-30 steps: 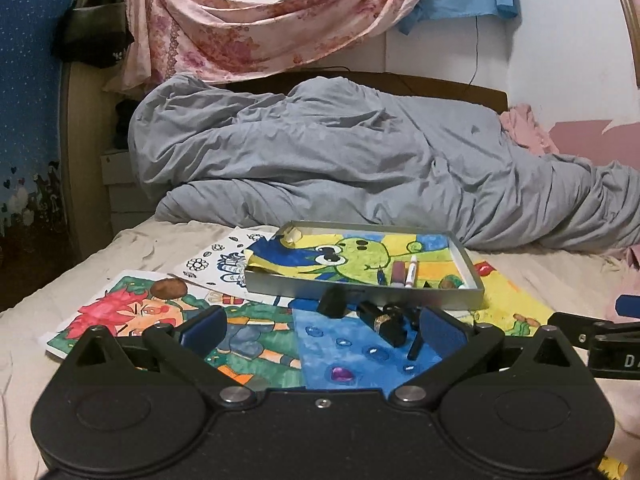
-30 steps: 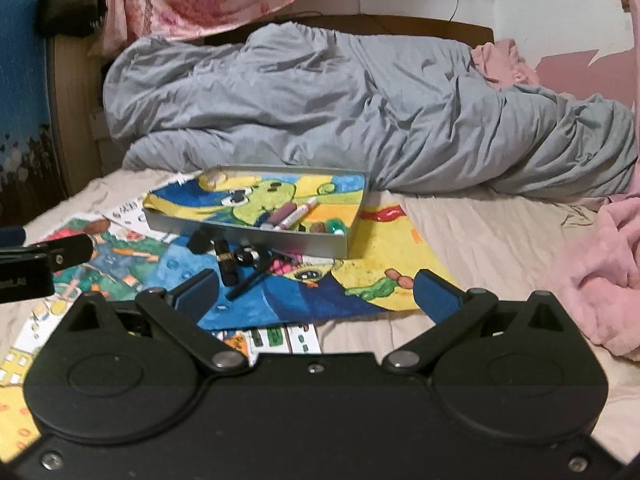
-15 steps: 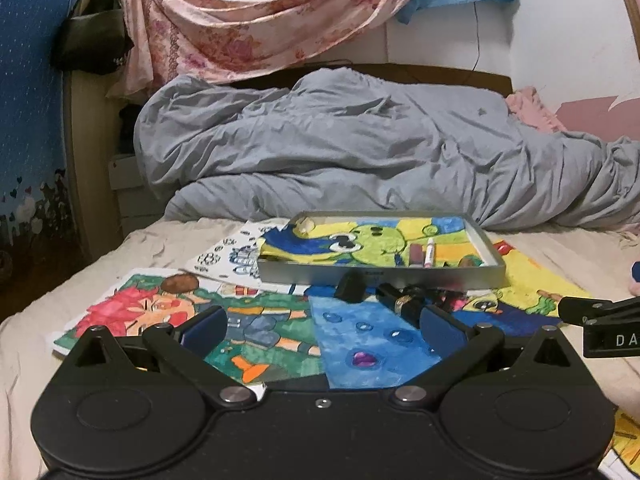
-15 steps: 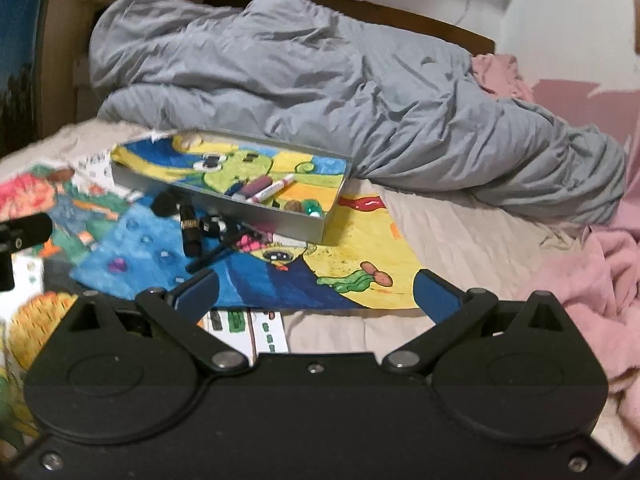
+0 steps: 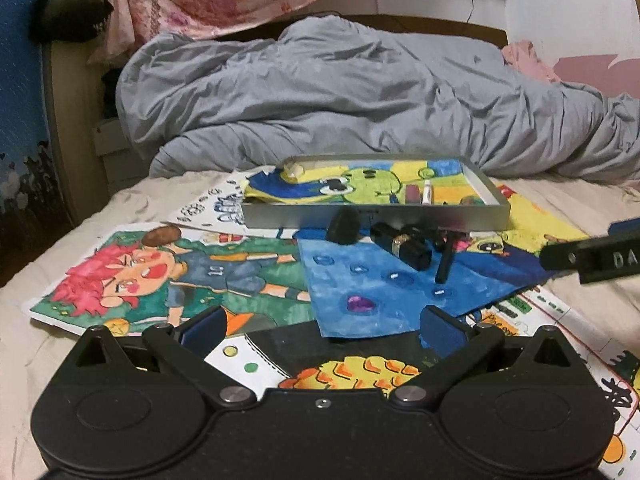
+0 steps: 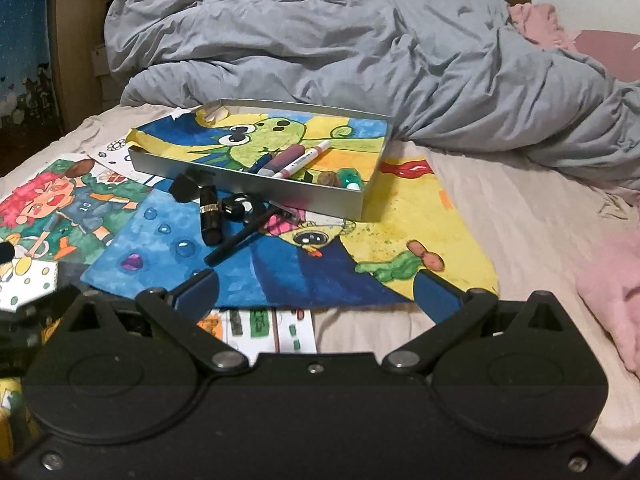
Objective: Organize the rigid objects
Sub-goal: 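Move both tools toward the black lipstick tube and small black clip, then grasp the gold-banded black lipstick tube with the left tool while the right tool grasps the black clip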
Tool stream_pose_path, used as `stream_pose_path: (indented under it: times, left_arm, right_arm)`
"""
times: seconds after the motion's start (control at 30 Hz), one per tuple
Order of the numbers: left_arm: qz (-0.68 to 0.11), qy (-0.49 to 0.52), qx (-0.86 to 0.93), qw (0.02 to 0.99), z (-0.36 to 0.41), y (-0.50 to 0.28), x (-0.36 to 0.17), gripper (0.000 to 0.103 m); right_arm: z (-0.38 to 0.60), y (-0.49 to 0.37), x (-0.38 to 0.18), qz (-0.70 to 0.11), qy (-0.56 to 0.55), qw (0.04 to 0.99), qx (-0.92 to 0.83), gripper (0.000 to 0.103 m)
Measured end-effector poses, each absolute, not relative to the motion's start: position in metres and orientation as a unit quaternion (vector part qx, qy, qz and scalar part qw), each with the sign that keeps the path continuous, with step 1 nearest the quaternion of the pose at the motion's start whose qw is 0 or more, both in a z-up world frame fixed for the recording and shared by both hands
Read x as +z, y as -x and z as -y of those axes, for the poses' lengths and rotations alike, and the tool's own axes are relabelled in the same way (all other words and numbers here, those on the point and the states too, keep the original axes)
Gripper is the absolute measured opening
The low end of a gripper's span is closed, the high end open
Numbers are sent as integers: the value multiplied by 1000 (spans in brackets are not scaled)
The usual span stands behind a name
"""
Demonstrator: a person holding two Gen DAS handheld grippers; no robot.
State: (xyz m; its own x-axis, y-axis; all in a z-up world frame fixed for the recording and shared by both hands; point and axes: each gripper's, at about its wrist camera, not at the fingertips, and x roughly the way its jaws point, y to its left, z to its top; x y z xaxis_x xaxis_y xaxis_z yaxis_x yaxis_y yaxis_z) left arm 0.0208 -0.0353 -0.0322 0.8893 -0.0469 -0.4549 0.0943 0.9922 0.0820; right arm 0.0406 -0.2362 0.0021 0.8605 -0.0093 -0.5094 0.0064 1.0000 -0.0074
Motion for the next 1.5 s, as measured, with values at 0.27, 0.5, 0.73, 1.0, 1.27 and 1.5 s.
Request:
stream_pose_path:
  times: [0.27, 0.5, 0.73, 1.0, 1.27, 1.5]
  left_arm:
    - [-277, -30, -57, 959, 30, -51, -36, 102]
    - [-303, -6, -79, 950, 25, -95, -32, 102]
    - [-322, 45, -117, 938, 25, -143, -27, 102]
    - [-358, 113, -152, 914, 28, -193, -34, 102]
    - [-401, 86, -172, 896, 61, -221, -44, 75]
    - [-403, 77, -173, 895, 61, -224, -44, 47]
  right_arm:
    - [243, -84, -14, -281, -21, 959, 35, 102]
    - [230, -117, -28, -287, -17, 956, 56, 102]
    - [216, -147, -40, -290, 7, 954, 75, 102]
    - [200, -174, -47, -303, 38, 949, 74, 102]
    - [209, -179, -46, -332, 43, 942, 33, 99]
    - [225, -182, -46, -322, 29, 946, 34, 74]
